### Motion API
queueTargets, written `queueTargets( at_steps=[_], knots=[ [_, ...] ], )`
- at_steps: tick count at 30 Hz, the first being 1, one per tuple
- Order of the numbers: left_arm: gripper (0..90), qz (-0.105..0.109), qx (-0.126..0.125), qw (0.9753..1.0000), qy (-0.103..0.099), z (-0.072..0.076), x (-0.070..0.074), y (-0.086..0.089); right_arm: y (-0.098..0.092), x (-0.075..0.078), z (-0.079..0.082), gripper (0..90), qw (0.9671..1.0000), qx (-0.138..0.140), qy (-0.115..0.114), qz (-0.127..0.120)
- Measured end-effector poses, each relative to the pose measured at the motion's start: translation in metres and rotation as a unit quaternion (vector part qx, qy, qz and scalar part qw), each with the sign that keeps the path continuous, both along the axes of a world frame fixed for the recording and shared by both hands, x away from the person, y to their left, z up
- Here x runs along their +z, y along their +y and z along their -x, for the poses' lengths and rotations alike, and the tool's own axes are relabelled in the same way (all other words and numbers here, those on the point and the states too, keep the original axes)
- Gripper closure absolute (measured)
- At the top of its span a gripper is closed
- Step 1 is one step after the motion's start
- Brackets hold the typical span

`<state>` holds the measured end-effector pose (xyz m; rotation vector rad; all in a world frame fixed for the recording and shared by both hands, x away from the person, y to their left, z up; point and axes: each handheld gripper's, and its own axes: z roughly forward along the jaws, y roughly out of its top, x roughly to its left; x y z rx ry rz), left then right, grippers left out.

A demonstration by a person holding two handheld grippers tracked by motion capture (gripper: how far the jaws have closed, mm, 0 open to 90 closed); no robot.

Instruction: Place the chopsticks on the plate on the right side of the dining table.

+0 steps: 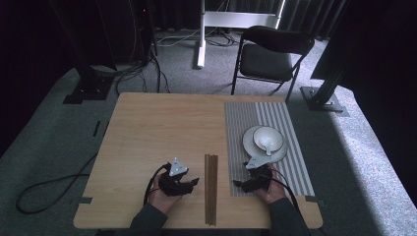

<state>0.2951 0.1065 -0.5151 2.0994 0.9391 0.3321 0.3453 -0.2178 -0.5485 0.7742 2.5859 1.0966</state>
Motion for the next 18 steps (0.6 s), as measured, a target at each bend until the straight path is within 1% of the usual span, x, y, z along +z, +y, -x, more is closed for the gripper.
queueTargets(
  at_steps=[11, 15, 18],
  knots=[
    [41.8, -0.002, -0.017, 0.9998, 0.005, 0.005, -0.004, -0.011, 0.0, 0.0, 0.0, 11.8, 1.0, 0.0, 0.0, 0.0],
    [41.9, 0.0, -0.026, 0.9997, 0.001, 0.007, -0.006, -0.016, 0.0, 0.0, 0.0, 11.9, 1.0, 0.0, 0.0, 0.0],
    [41.8, -0.002, -0.031, 0.9995, 0.006, 0.008, -0.008, -0.02, 0.0, 0.0, 0.0, 11.8, 1.0, 0.0, 0.0, 0.0]
  ],
)
